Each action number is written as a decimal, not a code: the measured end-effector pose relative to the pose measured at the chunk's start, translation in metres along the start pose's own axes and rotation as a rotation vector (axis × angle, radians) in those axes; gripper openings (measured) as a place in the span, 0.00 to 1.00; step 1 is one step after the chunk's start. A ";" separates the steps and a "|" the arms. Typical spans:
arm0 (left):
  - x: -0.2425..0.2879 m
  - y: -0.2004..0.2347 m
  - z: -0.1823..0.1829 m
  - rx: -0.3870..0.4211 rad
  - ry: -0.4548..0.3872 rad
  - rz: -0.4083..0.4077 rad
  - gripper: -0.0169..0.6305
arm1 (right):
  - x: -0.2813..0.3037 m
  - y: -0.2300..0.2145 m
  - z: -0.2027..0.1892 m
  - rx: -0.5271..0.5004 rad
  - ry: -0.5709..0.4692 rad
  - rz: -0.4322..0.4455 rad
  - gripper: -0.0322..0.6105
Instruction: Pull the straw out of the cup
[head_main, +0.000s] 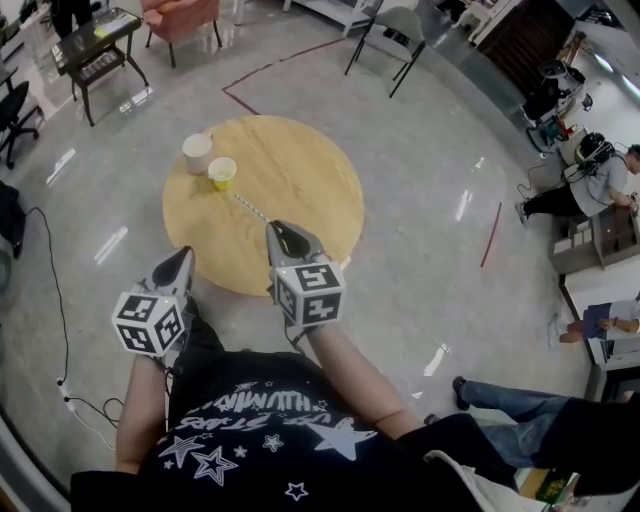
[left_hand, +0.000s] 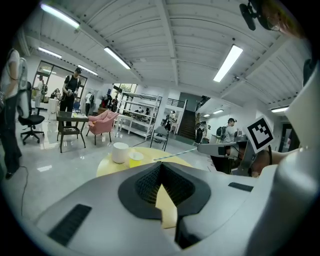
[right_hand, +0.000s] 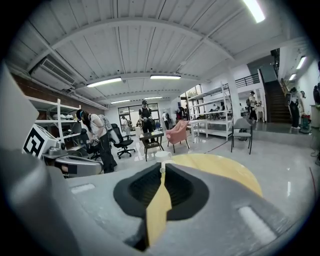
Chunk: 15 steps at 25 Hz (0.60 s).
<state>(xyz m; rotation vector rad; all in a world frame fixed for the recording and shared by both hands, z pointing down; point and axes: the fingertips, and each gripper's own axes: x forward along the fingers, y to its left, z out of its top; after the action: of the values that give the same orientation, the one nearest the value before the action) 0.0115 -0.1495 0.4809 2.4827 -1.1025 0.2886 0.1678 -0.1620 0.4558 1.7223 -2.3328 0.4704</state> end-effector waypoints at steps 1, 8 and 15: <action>-0.002 -0.005 -0.003 0.000 -0.001 -0.001 0.04 | -0.006 -0.001 -0.003 0.001 0.001 -0.001 0.08; -0.017 -0.059 -0.015 -0.001 -0.010 0.015 0.04 | -0.057 -0.017 -0.019 0.015 0.013 0.018 0.08; -0.043 -0.074 -0.029 0.005 -0.017 0.047 0.04 | -0.076 -0.016 -0.041 0.042 0.030 0.047 0.08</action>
<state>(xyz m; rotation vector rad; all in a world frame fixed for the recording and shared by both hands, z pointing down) 0.0374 -0.0638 0.4718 2.4699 -1.1700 0.2853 0.2043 -0.0840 0.4693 1.6702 -2.3629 0.5537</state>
